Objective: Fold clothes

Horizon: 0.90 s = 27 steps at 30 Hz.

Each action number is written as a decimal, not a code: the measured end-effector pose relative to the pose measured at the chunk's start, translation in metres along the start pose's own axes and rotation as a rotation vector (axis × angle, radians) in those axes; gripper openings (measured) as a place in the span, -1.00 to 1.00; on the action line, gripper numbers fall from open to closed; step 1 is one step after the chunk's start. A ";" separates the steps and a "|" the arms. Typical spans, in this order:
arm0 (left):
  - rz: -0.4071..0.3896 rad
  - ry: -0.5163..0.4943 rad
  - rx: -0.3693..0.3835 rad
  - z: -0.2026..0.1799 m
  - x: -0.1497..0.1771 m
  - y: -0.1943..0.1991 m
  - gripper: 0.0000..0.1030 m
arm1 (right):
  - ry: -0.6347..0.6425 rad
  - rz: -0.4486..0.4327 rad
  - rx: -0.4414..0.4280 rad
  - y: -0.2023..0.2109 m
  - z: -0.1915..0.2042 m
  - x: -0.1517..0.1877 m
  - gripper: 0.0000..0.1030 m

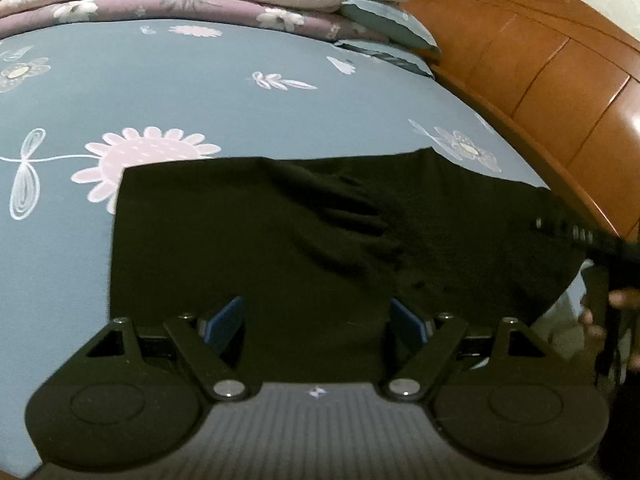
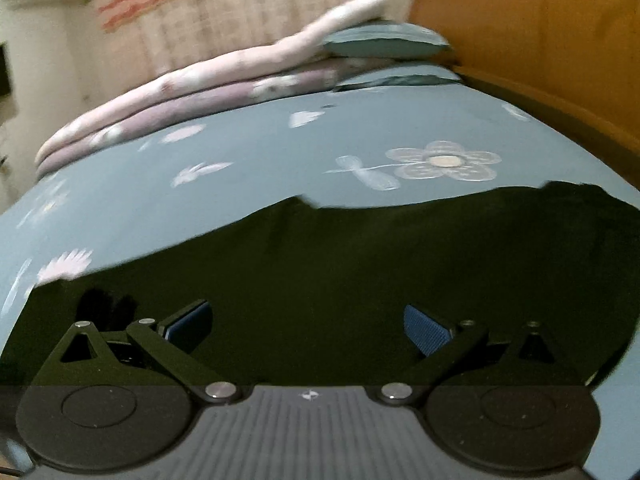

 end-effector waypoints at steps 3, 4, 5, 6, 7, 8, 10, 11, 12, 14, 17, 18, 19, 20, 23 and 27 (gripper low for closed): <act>0.013 -0.011 -0.006 -0.007 0.003 -0.003 0.57 | -0.096 -0.013 0.024 -0.005 -0.029 -0.007 1.00; 0.018 -0.014 -0.009 -0.008 0.004 -0.004 0.57 | -0.125 -0.017 0.028 -0.006 -0.036 -0.006 1.00; 0.024 -0.012 -0.012 -0.008 0.005 -0.006 0.57 | -0.160 -0.018 0.025 -0.007 -0.043 -0.004 1.00; 0.031 -0.007 -0.016 -0.008 0.005 -0.007 0.57 | -0.191 -0.012 0.015 -0.010 -0.048 0.000 1.00; 0.038 -0.002 -0.020 -0.007 0.006 -0.009 0.58 | -0.217 -0.003 0.004 -0.013 -0.051 0.004 1.00; 0.042 0.008 -0.020 -0.006 0.007 -0.010 0.58 | -0.219 -0.005 -0.001 -0.013 -0.053 0.007 1.00; 0.044 0.035 -0.013 -0.003 0.007 -0.012 0.59 | -0.201 -0.012 0.000 -0.013 -0.052 0.009 1.00; 0.043 0.048 -0.007 -0.002 0.007 -0.011 0.60 | -0.197 -0.012 0.001 -0.013 -0.052 0.010 1.00; 0.042 0.061 -0.002 -0.001 0.007 -0.011 0.60 | -0.200 -0.014 0.000 -0.013 -0.052 0.011 1.00; 0.040 0.078 0.004 0.001 0.007 -0.011 0.61 | -0.206 -0.021 -0.003 -0.011 -0.053 0.013 1.00; 0.035 0.095 0.013 0.004 0.008 -0.010 0.61 | -0.199 -0.028 -0.004 -0.008 -0.052 0.017 1.00; 0.035 0.104 0.019 0.005 0.008 -0.010 0.61 | -0.184 -0.030 -0.004 -0.006 -0.051 0.020 1.00; 0.035 0.114 0.025 0.006 0.007 -0.010 0.64 | -0.159 -0.027 -0.003 -0.005 -0.049 0.023 1.00; 0.037 0.122 0.034 0.006 0.007 -0.011 0.68 | -0.148 -0.028 -0.006 -0.002 -0.049 0.023 1.00; 0.043 0.140 0.059 0.006 0.005 -0.012 0.78 | -0.144 -0.042 -0.022 0.006 -0.050 0.016 1.00; 0.051 0.134 0.076 0.002 0.004 -0.016 0.97 | -0.137 -0.061 -0.042 0.017 -0.051 0.007 1.00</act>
Point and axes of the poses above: each gripper's, at about its wrist camera, not at the fingertips, and y roughly against the way its jaws point, z to its left, x to its underside, the point moved 10 cm from there along -y, roughly the way its jaws point, and after that the axes turned 7 degrees about -x, right-handed, at the moved point
